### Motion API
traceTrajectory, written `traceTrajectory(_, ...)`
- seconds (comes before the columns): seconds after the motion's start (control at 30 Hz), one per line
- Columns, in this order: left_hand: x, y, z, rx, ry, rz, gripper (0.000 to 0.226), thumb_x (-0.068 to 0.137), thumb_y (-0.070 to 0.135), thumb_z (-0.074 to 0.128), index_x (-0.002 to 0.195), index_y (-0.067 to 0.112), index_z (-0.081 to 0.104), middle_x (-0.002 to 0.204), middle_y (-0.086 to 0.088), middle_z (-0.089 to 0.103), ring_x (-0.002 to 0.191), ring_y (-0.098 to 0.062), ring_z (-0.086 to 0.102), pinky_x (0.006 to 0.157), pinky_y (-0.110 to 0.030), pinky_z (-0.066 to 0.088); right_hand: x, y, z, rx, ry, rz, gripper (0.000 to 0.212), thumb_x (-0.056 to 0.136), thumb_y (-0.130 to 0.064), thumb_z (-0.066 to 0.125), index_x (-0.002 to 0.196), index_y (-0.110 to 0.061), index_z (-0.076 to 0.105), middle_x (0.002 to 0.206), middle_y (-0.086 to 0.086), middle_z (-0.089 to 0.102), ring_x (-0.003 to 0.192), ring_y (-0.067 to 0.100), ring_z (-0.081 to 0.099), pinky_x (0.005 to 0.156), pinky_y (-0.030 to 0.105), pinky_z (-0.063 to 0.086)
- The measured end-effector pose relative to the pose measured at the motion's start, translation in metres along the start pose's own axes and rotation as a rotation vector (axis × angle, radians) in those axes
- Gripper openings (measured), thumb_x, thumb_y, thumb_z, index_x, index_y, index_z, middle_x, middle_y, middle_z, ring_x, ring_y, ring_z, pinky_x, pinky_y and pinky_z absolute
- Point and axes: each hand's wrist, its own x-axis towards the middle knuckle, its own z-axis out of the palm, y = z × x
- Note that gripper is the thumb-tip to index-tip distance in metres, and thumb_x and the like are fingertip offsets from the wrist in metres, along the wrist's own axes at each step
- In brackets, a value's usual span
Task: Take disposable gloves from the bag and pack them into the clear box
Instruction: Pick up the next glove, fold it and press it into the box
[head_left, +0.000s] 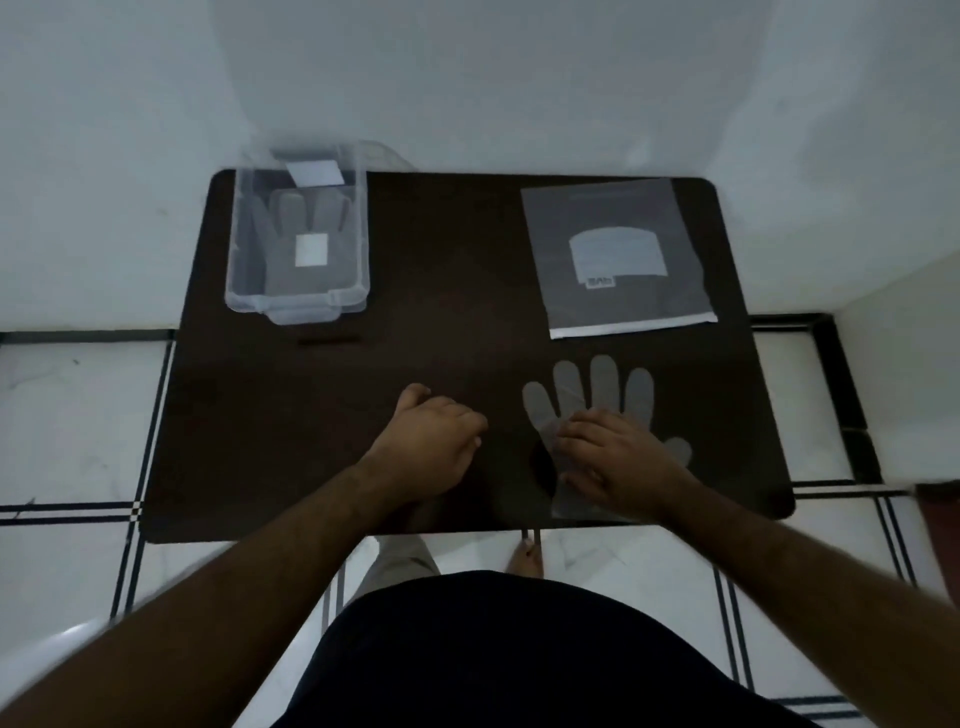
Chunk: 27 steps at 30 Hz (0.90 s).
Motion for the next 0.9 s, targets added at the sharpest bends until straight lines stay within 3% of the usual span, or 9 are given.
traceTrajectory(0.13,0.006,0.047,0.043,0.02,-0.08,0.058,0.035,0.107,0.04,0.052,0.14,0.033,0.062,0.138,0.01,0.066,0.135,-0.012,0.055,0.126,-0.051,0.025,-0.046,0.034,0.042,-0.036,-0.122,0.013,0.082,0.088,-0.075,0.059,0.154,-0.027,0.05,0.16,0.002,0.051,0.151,0.029,0.04,0.123,0.051,0.028)
traceTrajectory(0.2,0.003,0.066,0.065,0.073,-0.098,0.118,0.035,0.106,0.041,0.054,0.139,0.032,0.063,0.139,0.008,0.067,0.135,-0.014,0.056,0.124,-0.05,0.03,-0.06,0.042,0.062,-0.095,-0.186,0.002,0.088,0.085,-0.07,0.069,0.158,-0.028,0.044,0.163,0.002,0.046,0.153,0.03,0.037,0.124,0.051,0.026)
traceTrajectory(0.33,-0.004,0.089,0.096,0.151,-0.08,0.175,0.047,0.102,0.047,0.059,0.145,0.028,0.059,0.148,0.003,0.062,0.14,-0.019,0.053,0.122,-0.048,0.032,-0.074,0.042,0.086,-0.108,-0.105,-0.001,0.074,0.091,-0.036,0.079,0.157,-0.029,0.046,0.161,0.003,0.049,0.149,0.03,0.045,0.123,0.049,0.025)
traceTrajectory(0.43,-0.005,0.098,0.11,0.152,-0.074,0.163,0.054,0.103,0.04,0.063,0.154,0.026,0.051,0.156,0.0,0.056,0.146,-0.022,0.048,0.125,-0.048,0.03,-0.074,0.039,0.089,-0.135,-0.024,-0.017,0.066,0.085,-0.022,0.085,0.146,-0.027,0.059,0.149,0.004,0.062,0.136,0.028,0.06,0.115,0.049,0.04)
traceTrajectory(0.53,-0.001,0.106,0.118,0.149,-0.047,0.136,0.058,0.104,0.031,0.064,0.158,0.023,0.047,0.154,-0.002,0.057,0.143,-0.024,0.049,0.123,-0.047,0.032,-0.079,0.038,0.092,-0.145,-0.021,-0.033,0.068,0.079,-0.019,0.09,0.141,-0.026,0.064,0.146,0.003,0.066,0.132,0.027,0.064,0.11,0.051,0.047)
traceTrajectory(0.67,0.002,0.113,0.127,0.14,-0.026,0.142,0.044,0.104,0.024,0.063,0.147,0.024,0.061,0.148,0.0,0.061,0.136,-0.023,0.052,0.119,-0.045,0.036,-0.089,0.036,0.1,-0.136,0.034,-0.038,0.058,0.072,-0.016,0.095,0.126,-0.026,0.074,0.134,0.001,0.074,0.124,0.023,0.07,0.107,0.048,0.05)
traceTrajectory(0.8,-0.004,0.113,0.134,0.138,-0.002,0.154,0.032,0.104,0.021,0.062,0.135,0.024,0.071,0.139,0.001,0.068,0.127,-0.023,0.058,0.113,-0.044,0.04,-0.087,0.035,0.106,-0.11,0.094,0.0,0.046,0.08,-0.018,0.09,0.123,-0.028,0.076,0.127,-0.003,0.077,0.12,0.018,0.072,0.111,0.045,0.046)
traceTrajectory(0.9,-0.007,0.111,0.137,0.131,0.009,0.162,0.029,0.106,0.024,0.058,0.13,0.025,0.074,0.135,0.002,0.071,0.123,-0.022,0.058,0.11,-0.043,0.04,-0.082,0.034,0.104,-0.078,0.097,0.026,0.033,0.096,-0.022,0.074,0.128,-0.03,0.071,0.131,-0.004,0.075,0.125,0.015,0.068,0.119,0.042,0.037)
